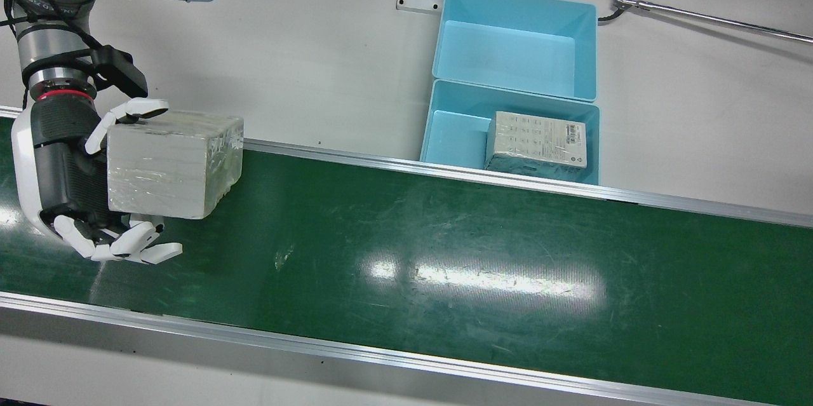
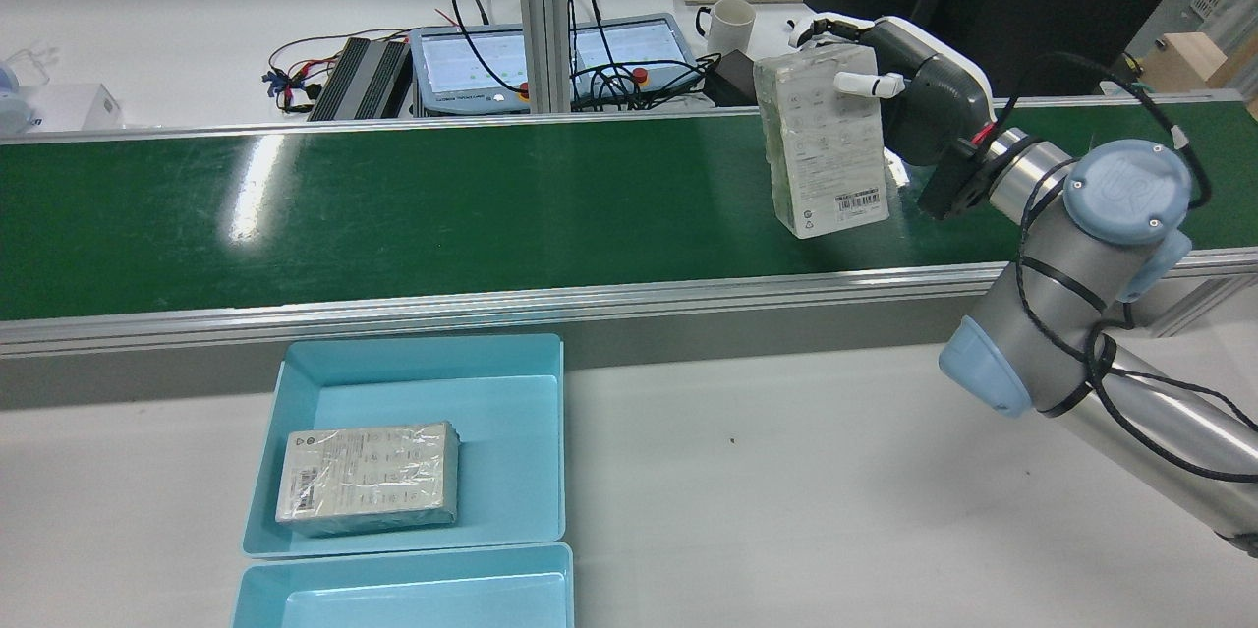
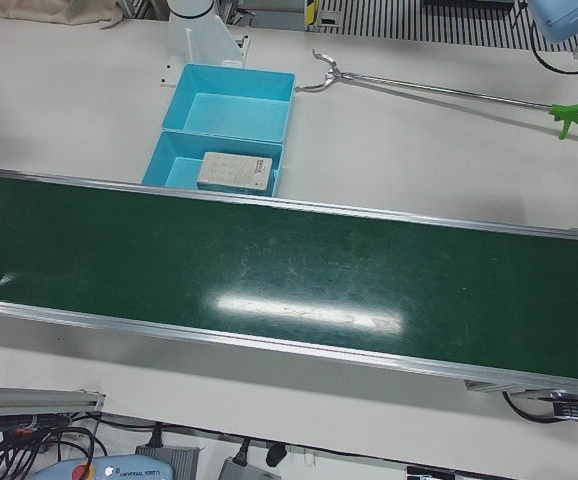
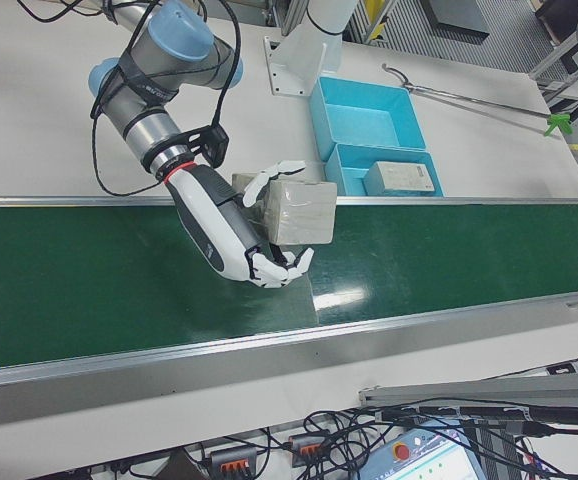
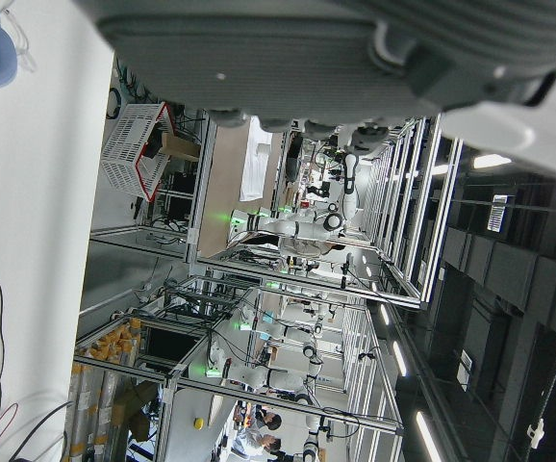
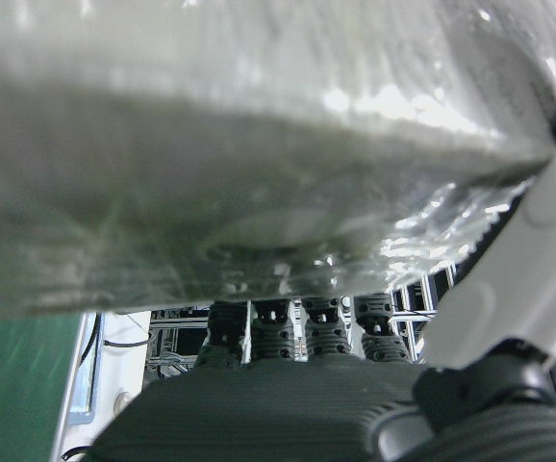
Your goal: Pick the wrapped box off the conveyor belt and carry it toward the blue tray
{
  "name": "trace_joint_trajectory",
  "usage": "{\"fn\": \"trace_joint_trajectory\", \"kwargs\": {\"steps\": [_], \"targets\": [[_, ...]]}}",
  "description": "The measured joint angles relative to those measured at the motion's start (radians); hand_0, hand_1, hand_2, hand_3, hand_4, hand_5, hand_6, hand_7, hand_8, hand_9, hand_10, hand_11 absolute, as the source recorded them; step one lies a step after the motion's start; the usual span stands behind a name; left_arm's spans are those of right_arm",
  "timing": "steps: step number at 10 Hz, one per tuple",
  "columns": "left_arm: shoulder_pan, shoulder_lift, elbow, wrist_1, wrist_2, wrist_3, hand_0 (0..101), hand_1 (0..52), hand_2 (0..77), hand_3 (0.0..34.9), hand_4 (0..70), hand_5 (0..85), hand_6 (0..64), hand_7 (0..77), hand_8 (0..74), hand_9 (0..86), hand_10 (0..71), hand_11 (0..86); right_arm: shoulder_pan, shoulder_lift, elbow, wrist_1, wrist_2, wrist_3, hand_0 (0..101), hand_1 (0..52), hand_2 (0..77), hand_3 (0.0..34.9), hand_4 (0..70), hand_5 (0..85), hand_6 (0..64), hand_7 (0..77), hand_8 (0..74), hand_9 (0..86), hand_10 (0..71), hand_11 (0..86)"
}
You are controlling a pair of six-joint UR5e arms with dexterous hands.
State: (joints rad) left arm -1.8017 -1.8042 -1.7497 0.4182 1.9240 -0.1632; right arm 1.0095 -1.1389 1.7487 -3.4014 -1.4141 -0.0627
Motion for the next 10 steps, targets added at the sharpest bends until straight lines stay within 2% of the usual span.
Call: {"fn": "trace_joint_trajectory", "kwargs": {"steps": [1,3,4,5,6,7,8,9,10], "targets": [[0.000,0.000,0.000,0.000,0.000,0.000,0,0.0,0.5,0.0,0.0,1.1,0.5,0.5,0.5,0.5,0.5,0.5,0.005,0.002,0.045,-0.043,0.000,-0.014,46,0.5,28.9,0.0,24.0,45.8,34.9,71.4,55.1,67.6,24.0,35.5],[0.000,0.000,0.000,0.000,0.000,0.000,0,0.0,0.5,0.0,0.0,1.1,0.5,0.5,0.5,0.5,0.5,0.5,-0.007,0.018,0.141,-0.126,0.000,-0.057,46,0.5,28.9,0.0,25.1,48.0,35.5,69.8,55.6,67.1,25.1,36.0],[0.000,0.000,0.000,0.000,0.000,0.000,0,0.0,0.5,0.0,0.0,1.1,0.5,0.5,0.5,0.5,0.5,0.5,-0.027,0.043,0.185,-0.169,0.003,-0.083,46,0.5,28.9,0.0,26.2,50.7,35.5,69.8,54.5,66.5,25.1,36.5],[0.000,0.000,0.000,0.000,0.000,0.000,0,0.0,0.5,0.0,0.0,1.1,0.0,0.5,1.1,0.5,0.5,0.5,-0.057,0.080,0.219,-0.217,0.016,-0.103,46,0.0,39.3,0.0,26.7,53.5,35.5,69.8,54.0,66.5,25.1,36.5],[0.000,0.000,0.000,0.000,0.000,0.000,0,0.0,0.5,0.0,0.0,1.1,0.0,0.5,1.1,0.5,0.5,0.5,-0.105,0.113,0.240,-0.255,0.052,-0.122,46,0.0,39.3,0.0,26.7,53.5,35.5,69.8,54.0,66.5,25.1,36.5],[0.000,0.000,0.000,0.000,0.000,0.000,0,0.0,1.1,0.0,0.0,1.1,0.5,0.5,0.5,0.5,0.5,0.5,-0.176,0.139,0.250,-0.278,0.112,-0.147,46,0.5,39.3,0.0,26.7,56.7,35.5,69.8,51.3,66.5,25.1,36.5],[0.000,0.000,0.000,0.000,0.000,0.000,0,0.0,1.1,0.0,0.0,1.1,0.5,0.5,0.5,0.5,0.5,0.5,-0.247,0.168,0.255,-0.289,0.172,-0.191,46,0.5,39.3,0.0,26.7,56.7,35.5,69.8,51.3,66.5,25.1,36.5],[0.000,0.000,0.000,0.000,0.000,0.000,0,0.0,0.5,0.0,0.0,1.1,0.5,0.5,0.5,0.5,0.0,0.5,-0.317,0.205,0.252,-0.294,0.221,-0.258,46,0.5,39.3,0.0,26.2,58.9,34.4,69.8,49.1,37.6,25.1,37.6],[0.000,0.000,0.000,0.000,0.000,0.000,0,0.0,1.1,0.0,0.0,1.1,0.5,0.5,0.5,0.5,0.5,0.5,-0.380,0.237,0.247,-0.295,0.264,-0.329,46,0.5,39.8,0.5,28.4,63.3,34.4,69.8,49.6,48.0,28.4,42.0]]}}
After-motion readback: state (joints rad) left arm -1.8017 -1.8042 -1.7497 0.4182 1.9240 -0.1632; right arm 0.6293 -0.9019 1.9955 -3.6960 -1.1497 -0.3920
